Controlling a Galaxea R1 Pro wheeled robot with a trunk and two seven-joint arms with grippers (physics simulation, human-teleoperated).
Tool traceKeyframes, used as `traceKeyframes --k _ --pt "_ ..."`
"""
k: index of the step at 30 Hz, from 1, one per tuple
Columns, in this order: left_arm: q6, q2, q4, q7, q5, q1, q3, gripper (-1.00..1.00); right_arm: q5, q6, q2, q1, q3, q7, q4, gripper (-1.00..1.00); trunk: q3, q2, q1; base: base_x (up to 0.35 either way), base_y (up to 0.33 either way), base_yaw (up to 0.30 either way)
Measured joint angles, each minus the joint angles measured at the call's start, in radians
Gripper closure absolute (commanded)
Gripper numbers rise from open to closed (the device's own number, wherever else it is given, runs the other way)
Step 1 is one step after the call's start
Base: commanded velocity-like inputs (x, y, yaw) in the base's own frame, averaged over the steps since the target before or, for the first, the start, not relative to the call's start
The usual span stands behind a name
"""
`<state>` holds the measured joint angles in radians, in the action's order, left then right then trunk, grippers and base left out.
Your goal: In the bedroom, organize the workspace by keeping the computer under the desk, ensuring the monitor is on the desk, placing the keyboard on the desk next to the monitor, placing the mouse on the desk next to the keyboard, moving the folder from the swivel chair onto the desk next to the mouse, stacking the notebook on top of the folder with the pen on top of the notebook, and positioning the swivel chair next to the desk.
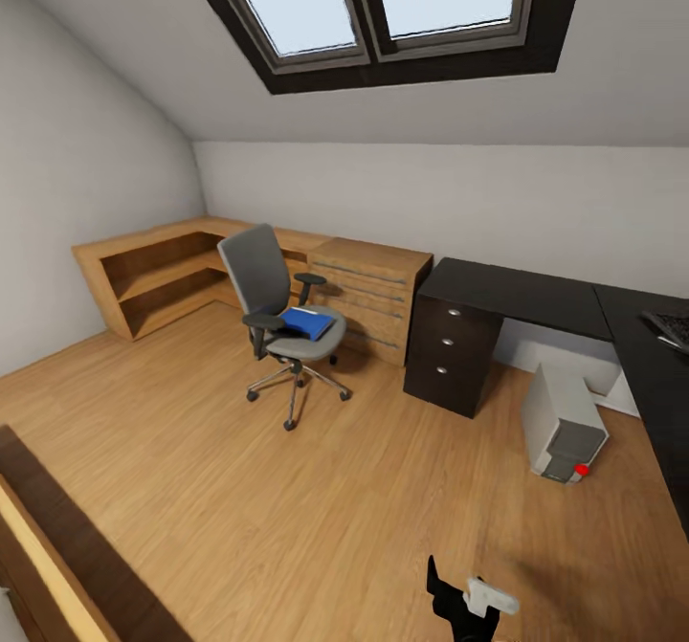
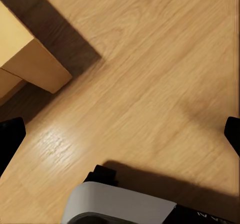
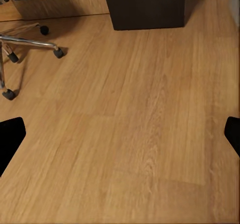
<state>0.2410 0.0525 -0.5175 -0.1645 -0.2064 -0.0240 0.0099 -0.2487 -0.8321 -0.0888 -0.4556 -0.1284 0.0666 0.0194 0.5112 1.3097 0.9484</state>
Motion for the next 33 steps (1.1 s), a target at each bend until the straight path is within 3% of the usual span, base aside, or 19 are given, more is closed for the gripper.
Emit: traceKeyframes --k 14,33 --pt "0.0 0.0 0.001 0.0 0.0 0.0 0.0 -1.0 0.002 0.002 0.0 0.0 0.0 -0.001 0.0 -1.0 -0.044 -0.098 -0.054 0.0 0.0 -0.015" --pt "0.0 0.001 0.001 0.0 0.0 0.0 0.0 -1.0 0.008 0.002 0.0 0.001 0.0 0.0 0.0 -1.0 -0.104 -0.231 -0.127 0.0 0.0 -0.243"
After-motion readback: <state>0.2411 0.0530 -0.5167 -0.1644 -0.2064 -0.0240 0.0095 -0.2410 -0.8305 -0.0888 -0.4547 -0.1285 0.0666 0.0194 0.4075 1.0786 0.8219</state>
